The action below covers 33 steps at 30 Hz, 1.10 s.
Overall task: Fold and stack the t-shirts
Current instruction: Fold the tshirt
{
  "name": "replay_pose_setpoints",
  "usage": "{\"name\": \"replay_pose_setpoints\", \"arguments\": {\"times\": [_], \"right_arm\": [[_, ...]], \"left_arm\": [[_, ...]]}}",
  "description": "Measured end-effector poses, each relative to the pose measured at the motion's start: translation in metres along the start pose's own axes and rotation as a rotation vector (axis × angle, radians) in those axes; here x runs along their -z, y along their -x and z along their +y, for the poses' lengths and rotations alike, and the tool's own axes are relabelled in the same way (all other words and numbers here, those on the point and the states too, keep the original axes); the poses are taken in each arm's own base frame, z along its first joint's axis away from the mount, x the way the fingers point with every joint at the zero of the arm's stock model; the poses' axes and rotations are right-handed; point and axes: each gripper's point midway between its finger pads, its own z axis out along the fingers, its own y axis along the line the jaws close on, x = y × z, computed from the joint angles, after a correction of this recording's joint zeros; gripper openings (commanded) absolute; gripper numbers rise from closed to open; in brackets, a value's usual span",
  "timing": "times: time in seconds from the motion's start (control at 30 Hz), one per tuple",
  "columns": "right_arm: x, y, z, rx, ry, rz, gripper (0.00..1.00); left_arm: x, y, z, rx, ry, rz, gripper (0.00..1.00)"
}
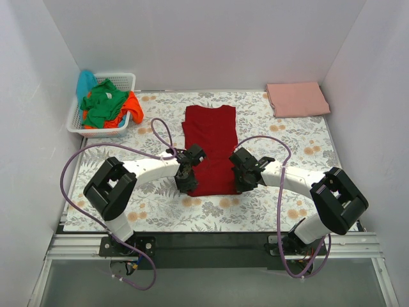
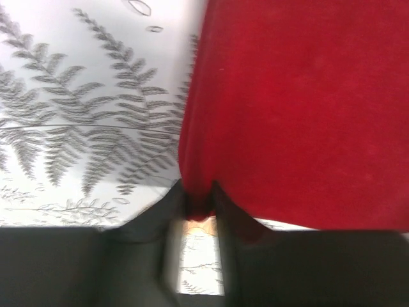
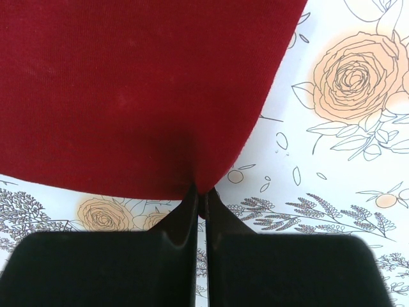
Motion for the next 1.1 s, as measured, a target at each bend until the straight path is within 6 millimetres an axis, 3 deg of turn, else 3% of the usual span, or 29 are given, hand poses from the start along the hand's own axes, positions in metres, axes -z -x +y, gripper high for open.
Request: {"name": "replay_pose_setpoints", "arguments": {"times": [0.03,0.07,0.3,0.4,0.5,0.57,0.67,0.8,0.9,1.1], "right_arm": [[0.000,0.000,0.000,0.000,0.000,0.000,0.01],[0.000,0.000,0.000,0.000,0.000,0.000,0.01],[0.004,-0.010,0.002,0.005,0.038,-0.003,0.01],[0.014,-0.035,0.010,0.033,0.093,0.060,0.01],[0.034,-0.077,0.019,0.075,0.156,0.179,0.01],[0.053,-0.099,0.024,0.097,0.199,0.248,0.01],[0.080,-0.111,0.023,0.089,0.231,0.284,0.01],[0.119,-0.096,0.025,0.075,0.233,0.261,0.01],[0.143,-0.066,0.032,0.077,0.225,0.195,0.01],[0.160,-0.001,0.028,0.061,0.152,0.075,0.01]], "left_arm": [[0.000,0.000,-0.002,0.003,-0.006,0.000,0.03],[0.000,0.000,-0.005,0.003,-0.018,0.000,0.00],[0.003,-0.008,0.001,0.007,-0.045,0.002,0.00],[0.009,-0.031,0.019,-0.018,-0.023,0.051,0.00],[0.022,-0.068,0.041,-0.075,0.019,0.141,0.00],[0.039,-0.092,0.051,-0.107,0.036,0.196,0.00],[0.070,-0.114,0.054,-0.119,-0.021,0.247,0.00],[0.108,-0.111,0.051,-0.084,-0.100,0.243,0.00],[0.127,-0.094,0.041,-0.071,-0.115,0.208,0.00],[0.131,-0.022,0.027,0.051,-0.122,0.084,0.00]]}}
